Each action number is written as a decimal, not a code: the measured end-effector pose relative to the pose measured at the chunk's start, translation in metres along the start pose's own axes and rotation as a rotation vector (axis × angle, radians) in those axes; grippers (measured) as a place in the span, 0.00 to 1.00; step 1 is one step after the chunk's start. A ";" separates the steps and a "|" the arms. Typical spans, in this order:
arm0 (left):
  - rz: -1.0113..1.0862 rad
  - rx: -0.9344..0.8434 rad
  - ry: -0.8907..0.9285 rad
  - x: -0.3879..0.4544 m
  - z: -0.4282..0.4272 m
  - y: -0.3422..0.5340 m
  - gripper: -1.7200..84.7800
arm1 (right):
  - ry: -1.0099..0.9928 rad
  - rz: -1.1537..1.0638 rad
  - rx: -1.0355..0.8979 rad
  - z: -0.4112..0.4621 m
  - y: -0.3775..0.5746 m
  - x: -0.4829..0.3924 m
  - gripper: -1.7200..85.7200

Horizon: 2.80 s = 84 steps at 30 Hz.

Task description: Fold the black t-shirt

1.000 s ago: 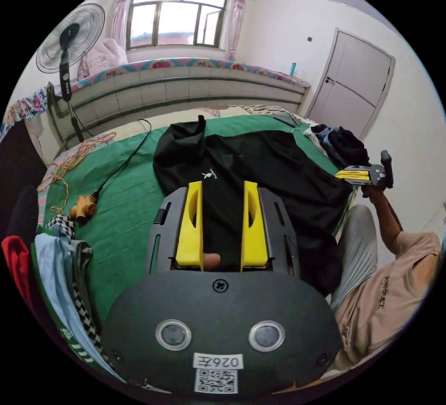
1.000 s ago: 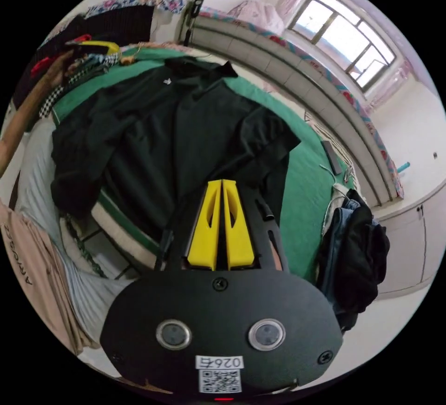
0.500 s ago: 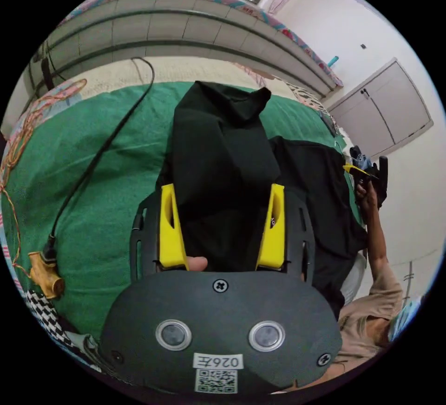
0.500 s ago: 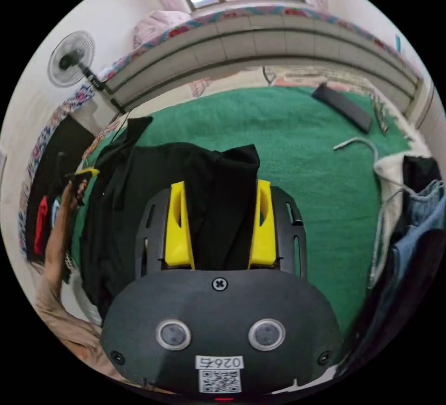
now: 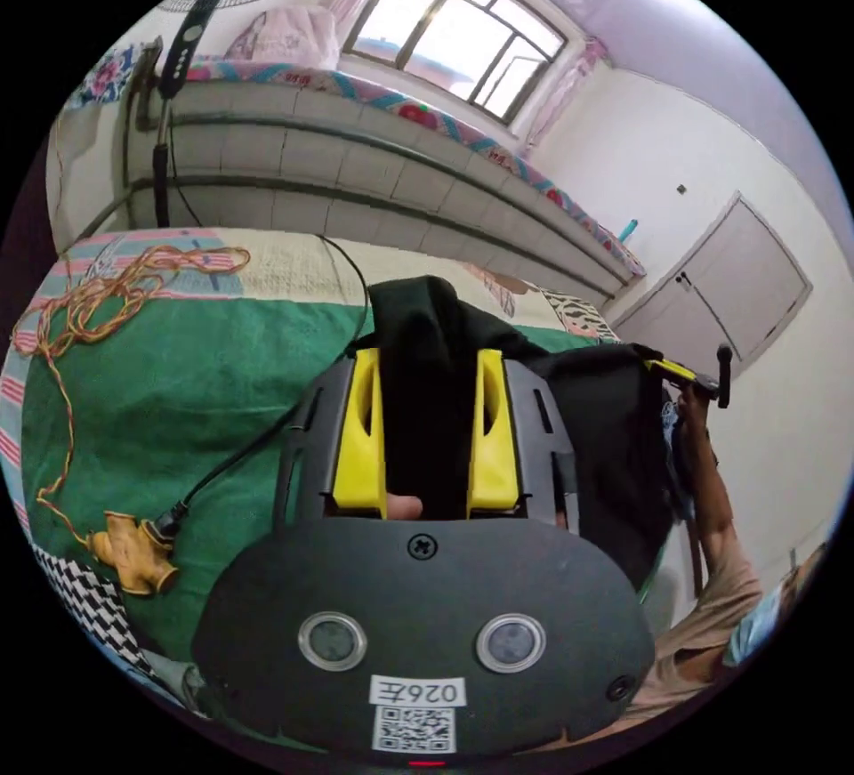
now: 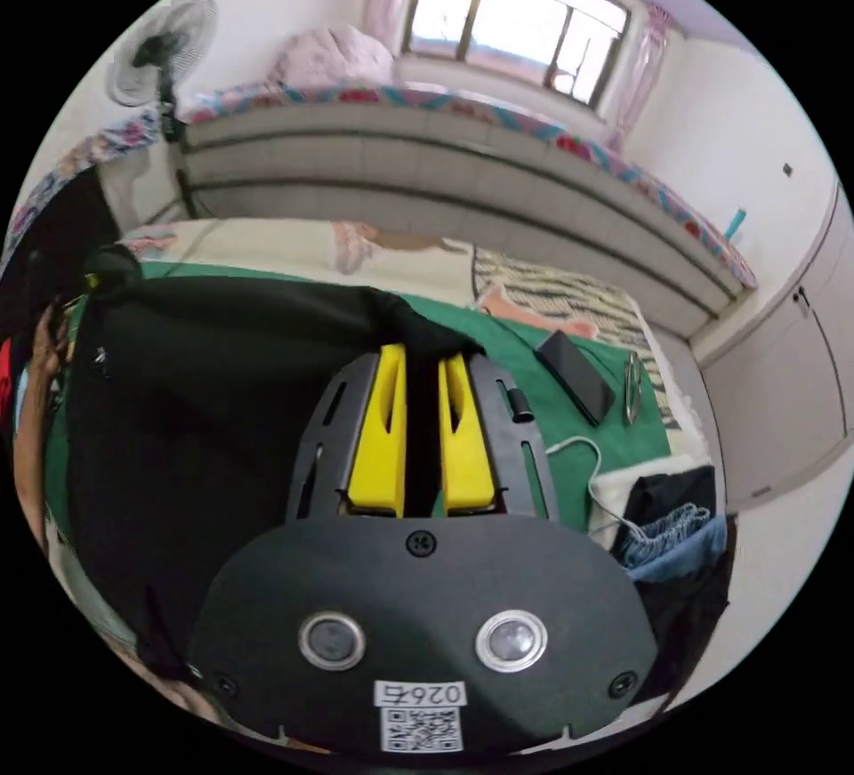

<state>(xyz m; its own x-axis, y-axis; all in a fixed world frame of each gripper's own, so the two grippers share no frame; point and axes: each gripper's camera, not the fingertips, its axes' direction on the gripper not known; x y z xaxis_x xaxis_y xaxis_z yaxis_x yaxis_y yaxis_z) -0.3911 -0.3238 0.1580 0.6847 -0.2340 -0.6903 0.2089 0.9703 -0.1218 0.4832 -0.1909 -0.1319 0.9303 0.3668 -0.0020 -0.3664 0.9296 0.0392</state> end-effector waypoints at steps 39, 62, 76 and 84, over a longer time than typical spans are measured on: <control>0.678 -0.339 -0.028 0.259 -0.115 0.438 0.29 | -0.736 -0.254 -0.111 -0.141 0.365 -0.163 0.17; 1.095 -0.523 -0.315 0.363 -0.069 0.584 0.28 | -0.923 -0.464 1.002 -0.472 0.570 -0.100 0.01; 0.800 -0.379 0.106 0.281 -0.114 0.458 0.02 | -0.482 -0.302 0.765 -0.400 0.379 -0.116 0.01; 0.306 -0.410 0.266 0.175 -0.070 0.374 0.23 | -0.251 -0.215 -0.017 -0.115 0.151 -0.156 0.10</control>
<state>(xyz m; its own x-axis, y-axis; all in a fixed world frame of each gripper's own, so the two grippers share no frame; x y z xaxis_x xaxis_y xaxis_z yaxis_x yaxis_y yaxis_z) -0.2423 0.0027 -0.0584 0.4610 0.0331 -0.8868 -0.2955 0.9480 -0.1182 0.2806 -0.1043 -0.2403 0.9606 0.1438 0.2378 -0.1595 0.9860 0.0481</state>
